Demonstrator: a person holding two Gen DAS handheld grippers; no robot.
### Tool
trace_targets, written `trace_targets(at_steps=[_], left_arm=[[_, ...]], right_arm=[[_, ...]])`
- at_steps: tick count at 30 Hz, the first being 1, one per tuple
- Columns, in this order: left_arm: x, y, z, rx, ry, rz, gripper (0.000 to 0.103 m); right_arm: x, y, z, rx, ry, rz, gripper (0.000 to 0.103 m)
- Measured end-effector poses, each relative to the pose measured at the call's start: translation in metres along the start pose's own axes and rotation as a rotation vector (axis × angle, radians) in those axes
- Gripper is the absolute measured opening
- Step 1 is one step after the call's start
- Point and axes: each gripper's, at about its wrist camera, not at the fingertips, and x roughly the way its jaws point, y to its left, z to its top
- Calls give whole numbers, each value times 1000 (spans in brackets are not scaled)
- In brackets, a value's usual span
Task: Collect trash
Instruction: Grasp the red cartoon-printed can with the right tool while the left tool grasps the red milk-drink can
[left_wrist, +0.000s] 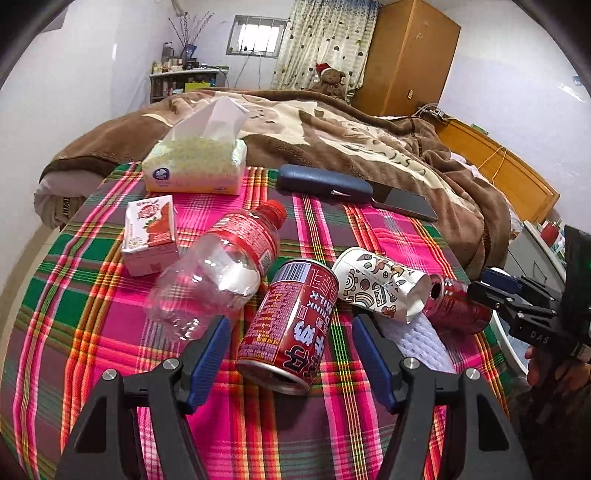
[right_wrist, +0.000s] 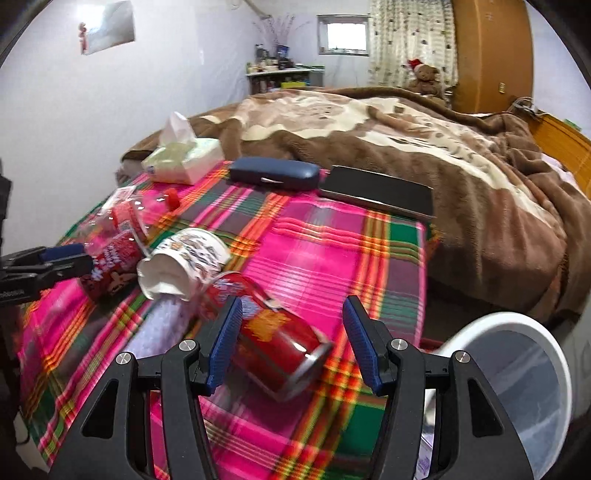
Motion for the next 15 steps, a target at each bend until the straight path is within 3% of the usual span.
trace_targets(at_steps=[5, 15], left_arm=[[12, -3, -1, 15, 28, -9, 68], [24, -3, -4, 17, 58, -19, 68]], right_arm=[[8, 11, 0, -48, 41, 54, 58], [8, 23, -5, -103, 106, 38, 59]])
